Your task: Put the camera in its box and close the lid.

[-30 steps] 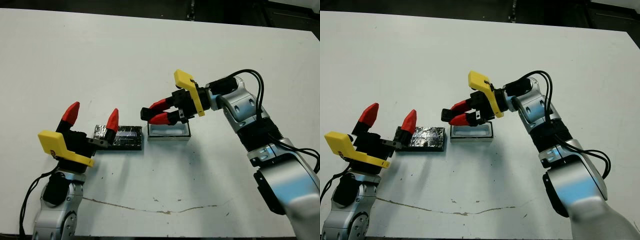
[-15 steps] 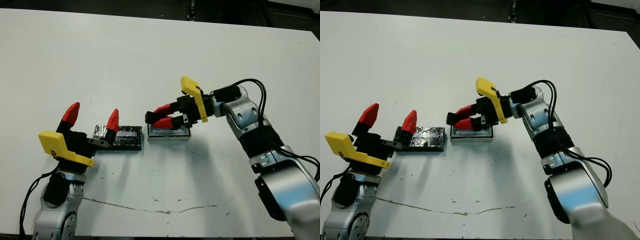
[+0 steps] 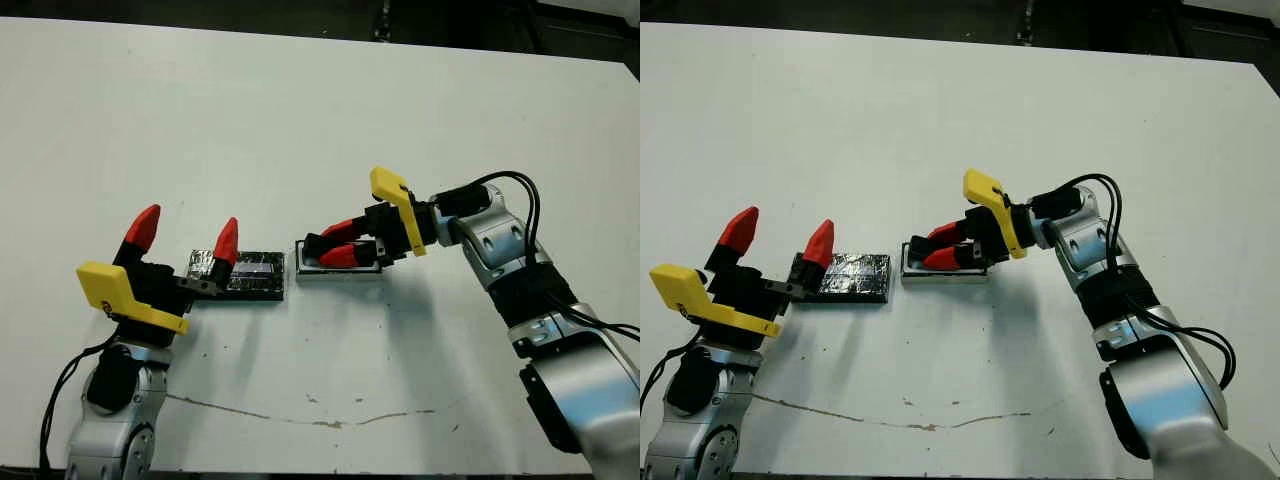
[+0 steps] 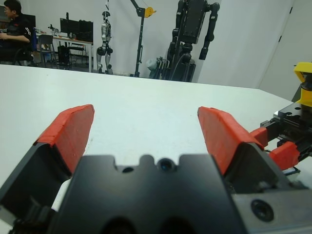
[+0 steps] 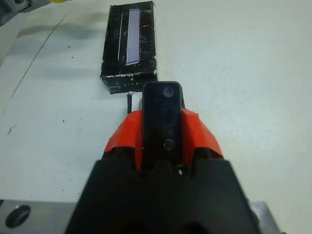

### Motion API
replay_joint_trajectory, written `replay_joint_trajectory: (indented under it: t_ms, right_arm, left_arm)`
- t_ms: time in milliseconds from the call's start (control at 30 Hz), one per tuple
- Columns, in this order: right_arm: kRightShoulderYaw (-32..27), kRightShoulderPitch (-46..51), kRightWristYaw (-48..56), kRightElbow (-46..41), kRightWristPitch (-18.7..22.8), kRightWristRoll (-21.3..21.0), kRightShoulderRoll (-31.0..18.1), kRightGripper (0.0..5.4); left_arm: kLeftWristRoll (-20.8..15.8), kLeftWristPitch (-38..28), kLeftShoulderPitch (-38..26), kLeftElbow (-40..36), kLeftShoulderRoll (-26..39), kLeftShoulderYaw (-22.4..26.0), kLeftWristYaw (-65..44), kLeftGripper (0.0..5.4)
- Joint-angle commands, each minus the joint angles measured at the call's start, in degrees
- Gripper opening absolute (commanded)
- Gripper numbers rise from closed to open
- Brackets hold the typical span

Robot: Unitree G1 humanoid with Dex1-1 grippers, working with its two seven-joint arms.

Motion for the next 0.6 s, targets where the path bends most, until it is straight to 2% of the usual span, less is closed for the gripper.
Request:
replay_joint_trajectory:
  t_ms: [33, 367, 467, 600]
  right_arm:
    - [-0.4, 0.6, -0.3, 1.3, 0.4, -1.3, -2.7, 1.66]
    - [0.4, -0.2, 0.7, 2.0, 1.7, -2.5, -4.7, 1.66]
    - [1.0, -0.9, 2.6, 2.2, 1.0, -2.5, -5.1, 2.16]
    - [1.7, -1.8, 4.4, 3.1, -2.6, -3.1, -5.2, 2.73]
  left_arm:
    - [-0.2, 0.7, 0.9, -0.4, 0.4, -0.1, -0.5, 5.40]
    - [0.5, 0.5, 0.8, -0.4, 0.5, -0.2, -0.3, 5.40]
    - [-0.3, 0.8, 0.9, -0.4, 0.5, -0.1, -0.5, 5.40]
    - [-0.4, 0.5, 0.9, -0.2, 0.6, -0.1, -0.8, 5.40]
